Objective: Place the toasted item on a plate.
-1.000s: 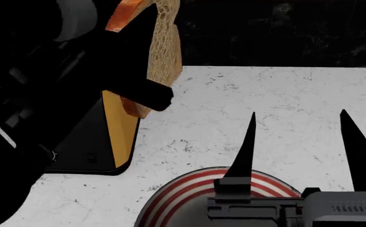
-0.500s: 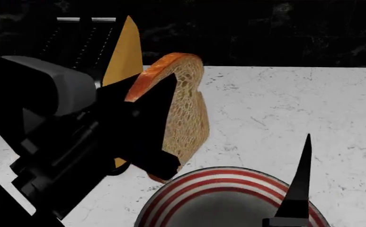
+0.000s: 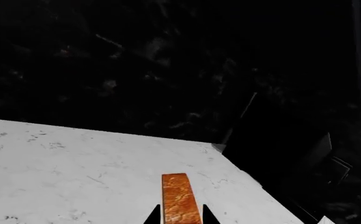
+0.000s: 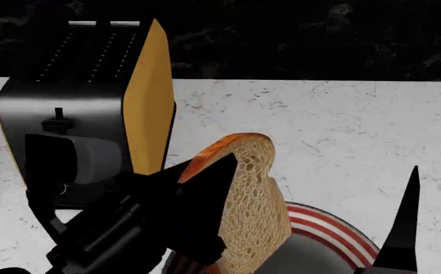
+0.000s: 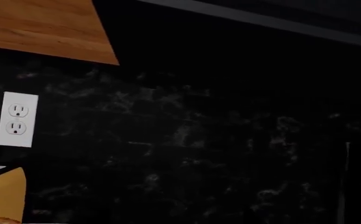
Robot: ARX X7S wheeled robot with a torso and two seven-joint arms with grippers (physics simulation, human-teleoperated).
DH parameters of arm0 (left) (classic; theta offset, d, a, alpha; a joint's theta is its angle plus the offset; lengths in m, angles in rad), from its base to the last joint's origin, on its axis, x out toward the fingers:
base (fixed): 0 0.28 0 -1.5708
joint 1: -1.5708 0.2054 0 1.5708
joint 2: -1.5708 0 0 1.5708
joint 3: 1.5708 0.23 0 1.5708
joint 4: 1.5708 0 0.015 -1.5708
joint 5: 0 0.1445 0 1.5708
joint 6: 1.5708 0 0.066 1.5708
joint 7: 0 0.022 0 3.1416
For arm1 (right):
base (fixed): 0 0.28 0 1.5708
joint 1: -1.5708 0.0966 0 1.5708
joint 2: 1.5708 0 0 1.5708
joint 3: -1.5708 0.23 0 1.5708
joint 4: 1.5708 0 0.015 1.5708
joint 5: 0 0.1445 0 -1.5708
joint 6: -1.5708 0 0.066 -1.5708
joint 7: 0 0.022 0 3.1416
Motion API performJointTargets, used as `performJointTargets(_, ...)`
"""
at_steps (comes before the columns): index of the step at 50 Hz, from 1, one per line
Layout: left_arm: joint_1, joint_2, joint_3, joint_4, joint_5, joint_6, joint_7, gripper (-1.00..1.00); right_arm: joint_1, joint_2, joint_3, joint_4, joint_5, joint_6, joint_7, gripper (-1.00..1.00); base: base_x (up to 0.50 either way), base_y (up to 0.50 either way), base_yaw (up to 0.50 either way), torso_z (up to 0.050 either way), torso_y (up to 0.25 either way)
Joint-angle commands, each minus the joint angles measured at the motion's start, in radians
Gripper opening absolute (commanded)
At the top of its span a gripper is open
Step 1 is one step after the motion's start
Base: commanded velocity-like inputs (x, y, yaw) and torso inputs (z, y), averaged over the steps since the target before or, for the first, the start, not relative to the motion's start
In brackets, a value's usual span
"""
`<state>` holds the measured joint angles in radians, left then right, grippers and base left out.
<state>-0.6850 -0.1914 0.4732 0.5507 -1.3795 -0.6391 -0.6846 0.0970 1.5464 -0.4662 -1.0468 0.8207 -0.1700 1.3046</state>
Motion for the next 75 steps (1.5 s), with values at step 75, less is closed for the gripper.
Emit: performJointTargets(75, 0.081, 0.071, 0.169, -0.257, 0.061, 0.152, 0.197, -1.00, -0.040, 0.024, -0.035, 0.000, -0.056, -0.040, 0.056, 1.00, 0.00, 0.00, 0.00, 0.000, 0.000)
